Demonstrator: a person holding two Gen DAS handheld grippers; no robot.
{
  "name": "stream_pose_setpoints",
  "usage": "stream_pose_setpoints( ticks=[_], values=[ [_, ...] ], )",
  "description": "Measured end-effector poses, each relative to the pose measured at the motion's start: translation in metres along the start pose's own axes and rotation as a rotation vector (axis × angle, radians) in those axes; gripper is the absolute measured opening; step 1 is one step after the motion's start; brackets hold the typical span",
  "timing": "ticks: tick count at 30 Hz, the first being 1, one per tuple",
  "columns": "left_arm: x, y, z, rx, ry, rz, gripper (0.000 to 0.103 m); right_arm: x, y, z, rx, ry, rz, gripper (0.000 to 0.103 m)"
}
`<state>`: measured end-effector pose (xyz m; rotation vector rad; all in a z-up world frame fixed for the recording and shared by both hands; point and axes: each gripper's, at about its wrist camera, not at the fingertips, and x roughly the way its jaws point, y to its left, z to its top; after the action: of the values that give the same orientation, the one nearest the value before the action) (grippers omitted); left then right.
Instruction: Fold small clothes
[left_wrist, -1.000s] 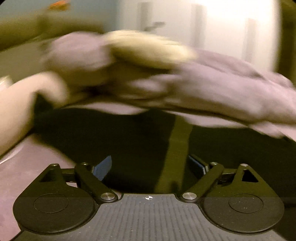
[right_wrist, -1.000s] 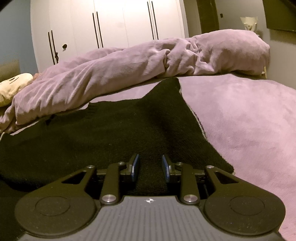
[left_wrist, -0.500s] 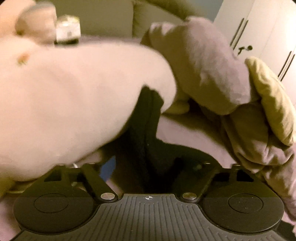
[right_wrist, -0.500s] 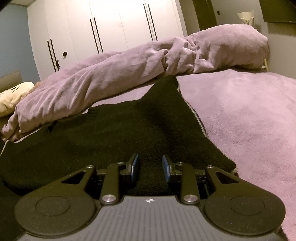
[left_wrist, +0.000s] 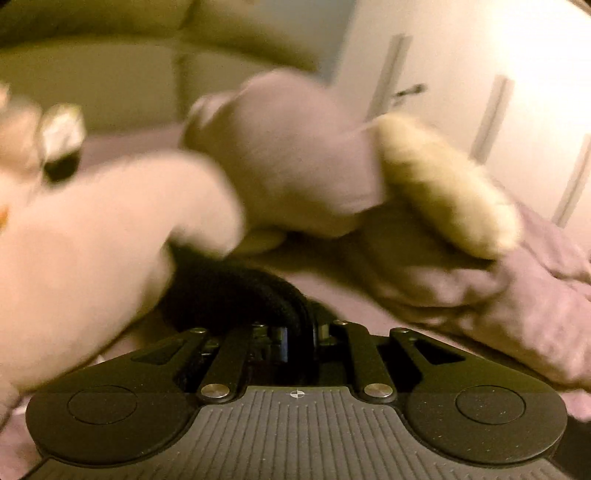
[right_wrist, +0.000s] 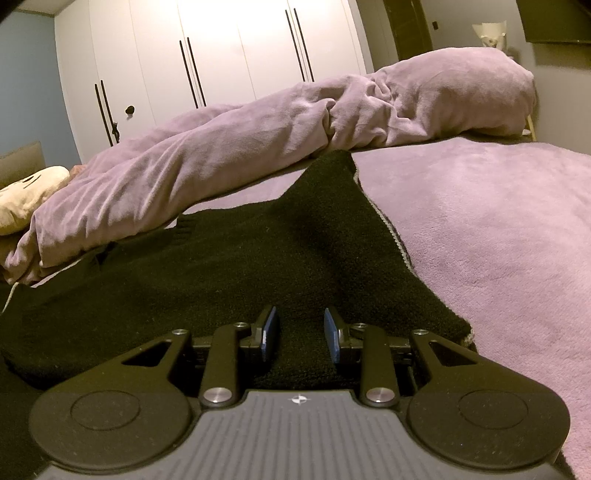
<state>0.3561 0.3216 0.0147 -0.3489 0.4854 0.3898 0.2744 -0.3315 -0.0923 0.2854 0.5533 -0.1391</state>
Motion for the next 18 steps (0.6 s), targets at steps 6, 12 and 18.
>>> stream_pose_setpoints(
  ticks=[6, 12, 18],
  values=[
    [-0.077, -0.107, -0.018, 0.202, -0.107, -0.203, 0.013, 0.0, -0.001, 0.0, 0.015, -0.001, 0.008, 0.028],
    [-0.105, -0.208, -0.087, 0.358, -0.02, -0.395, 0.013, -0.002, -0.008, -0.001, 0.047, -0.001, 0.027, 0.028],
    [-0.111, -0.272, -0.162, 0.486, 0.083, -0.436, 0.014, -0.002, -0.01, -0.002, 0.068, -0.004, 0.042, 0.028]
  ],
)
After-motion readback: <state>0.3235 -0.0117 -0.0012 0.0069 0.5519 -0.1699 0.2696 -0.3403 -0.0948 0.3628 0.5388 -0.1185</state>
